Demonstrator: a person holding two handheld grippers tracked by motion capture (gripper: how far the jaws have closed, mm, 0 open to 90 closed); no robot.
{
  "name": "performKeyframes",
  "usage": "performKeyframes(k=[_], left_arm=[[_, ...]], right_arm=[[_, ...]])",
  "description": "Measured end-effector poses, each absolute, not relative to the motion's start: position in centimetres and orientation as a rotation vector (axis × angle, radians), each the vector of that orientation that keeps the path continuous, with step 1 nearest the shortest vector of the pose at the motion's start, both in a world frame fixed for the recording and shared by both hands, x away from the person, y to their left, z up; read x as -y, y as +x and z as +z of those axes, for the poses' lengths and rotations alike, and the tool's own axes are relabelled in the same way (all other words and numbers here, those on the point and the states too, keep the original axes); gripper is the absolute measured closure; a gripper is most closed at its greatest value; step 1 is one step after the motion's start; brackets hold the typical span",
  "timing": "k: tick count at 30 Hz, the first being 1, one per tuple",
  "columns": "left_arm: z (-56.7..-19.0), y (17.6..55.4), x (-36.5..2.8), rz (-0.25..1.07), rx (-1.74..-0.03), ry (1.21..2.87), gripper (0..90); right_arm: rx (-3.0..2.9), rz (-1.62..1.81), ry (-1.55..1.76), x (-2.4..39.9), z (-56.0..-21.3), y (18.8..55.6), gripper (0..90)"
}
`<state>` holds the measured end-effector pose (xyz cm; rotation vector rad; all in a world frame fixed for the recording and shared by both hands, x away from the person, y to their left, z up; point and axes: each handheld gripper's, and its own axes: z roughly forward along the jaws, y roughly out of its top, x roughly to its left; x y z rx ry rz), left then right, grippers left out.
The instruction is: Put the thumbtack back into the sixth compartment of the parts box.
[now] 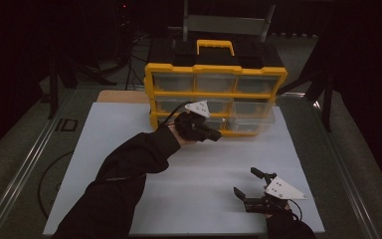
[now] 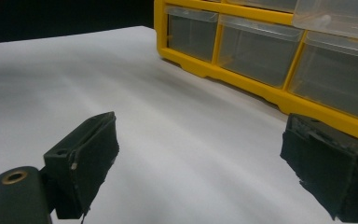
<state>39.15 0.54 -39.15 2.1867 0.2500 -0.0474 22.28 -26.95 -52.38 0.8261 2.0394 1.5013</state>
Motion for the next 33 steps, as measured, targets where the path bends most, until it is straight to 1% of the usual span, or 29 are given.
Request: performKeyframes(k=[10,17,24,29,33], left_arm=[[-36.7,40.0,1.4,-0.031,-0.221,2.162,86.1],[-35.0,40.3,2.4,-0.047,-0.21,2.13,86.1],[-33.2,40.9,3.5,-0.022,-0.196,2.093,86.1],[-32.4,41.6,4.4,-0.018,-0.212,2.058,86.1],[-32.2,42.1,5.4,0.0,-0.221,2.07,86.0]], right_arm=[[-2.04,1.499,0.822,26.9,-52.4,22.3,10.4],[-2.038,1.501,0.821,27.0,-52.3,22.3,10.4],[-2.039,1.502,0.821,26.9,-52.4,22.3,10.4],[-2.038,1.504,0.824,27.0,-52.4,22.3,10.4],[-2.035,1.506,0.823,27.0,-52.4,22.3,10.4]])
